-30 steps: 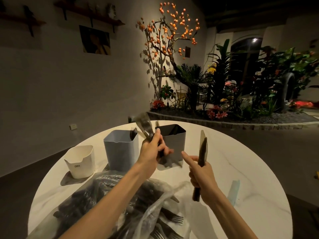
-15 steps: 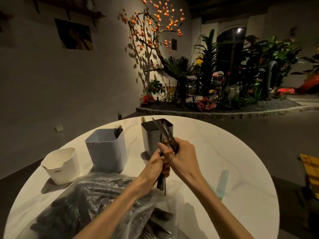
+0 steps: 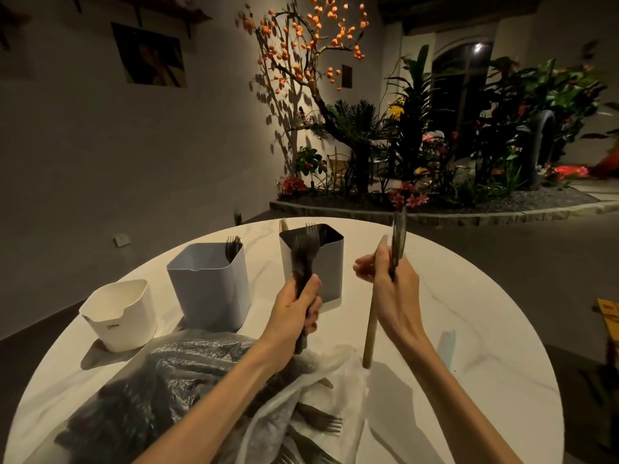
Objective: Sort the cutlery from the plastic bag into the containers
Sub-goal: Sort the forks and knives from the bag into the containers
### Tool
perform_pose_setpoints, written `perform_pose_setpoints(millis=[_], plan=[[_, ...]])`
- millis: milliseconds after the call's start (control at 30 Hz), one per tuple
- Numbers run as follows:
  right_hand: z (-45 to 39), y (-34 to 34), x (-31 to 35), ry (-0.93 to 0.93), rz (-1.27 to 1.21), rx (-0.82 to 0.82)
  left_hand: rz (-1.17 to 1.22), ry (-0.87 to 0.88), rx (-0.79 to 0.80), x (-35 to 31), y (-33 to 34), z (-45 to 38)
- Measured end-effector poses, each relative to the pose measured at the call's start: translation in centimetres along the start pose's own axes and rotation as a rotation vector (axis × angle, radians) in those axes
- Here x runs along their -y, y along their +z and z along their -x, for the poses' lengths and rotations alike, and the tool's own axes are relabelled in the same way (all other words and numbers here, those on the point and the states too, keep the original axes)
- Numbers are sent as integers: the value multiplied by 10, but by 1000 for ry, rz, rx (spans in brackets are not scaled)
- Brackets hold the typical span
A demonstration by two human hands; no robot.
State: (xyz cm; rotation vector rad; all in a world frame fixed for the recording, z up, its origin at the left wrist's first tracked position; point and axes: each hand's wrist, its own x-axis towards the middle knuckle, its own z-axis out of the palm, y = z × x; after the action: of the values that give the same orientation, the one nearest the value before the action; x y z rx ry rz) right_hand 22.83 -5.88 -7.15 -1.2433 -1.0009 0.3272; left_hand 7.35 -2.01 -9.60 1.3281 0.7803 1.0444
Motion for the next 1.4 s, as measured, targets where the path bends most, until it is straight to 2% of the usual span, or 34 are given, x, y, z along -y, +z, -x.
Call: perform_pose_setpoints(millis=[100, 133, 267, 367, 467, 567, 667, 833, 900, 1067, 1200, 1300, 1400], plan=[[1, 0, -1, 133, -232, 183, 47, -26, -4, 5, -1, -6], [3, 1, -3, 147, -241, 207, 35, -26, -17, 8, 0, -8], [14, 7, -21, 193, -177, 193, -7, -24, -65, 26, 4, -8], [29, 10, -41, 309, -140, 252, -64, -102, -36, 42, 1, -7], [30, 15, -51, 419, -83, 221, -108, -135, -17, 48, 2, -9], [18, 14, -48, 414, -190, 196, -79, -139, -8, 47, 1, -14], [18, 10, -53, 394, -200, 289, -61, -185, 0, 50, -1, -15], [17, 8, -59, 574, -201, 309, 1, -270, 44, 46, -2, -14], [5, 7, -45, 546, -271, 340, 22, -244, 31, 35, -3, -15], [-47, 24, 17, 338, -349, 432, 18, -123, -42, -8, -20, -35], [-93, 64, 47, 192, -338, 462, 27, -176, -97, -35, -41, -55], [-118, 103, 43, 168, -285, 476, -15, -215, -150, -41, -53, -64], [-133, 136, 24, 230, -229, 477, -17, -220, -190, -40, -65, -69]])
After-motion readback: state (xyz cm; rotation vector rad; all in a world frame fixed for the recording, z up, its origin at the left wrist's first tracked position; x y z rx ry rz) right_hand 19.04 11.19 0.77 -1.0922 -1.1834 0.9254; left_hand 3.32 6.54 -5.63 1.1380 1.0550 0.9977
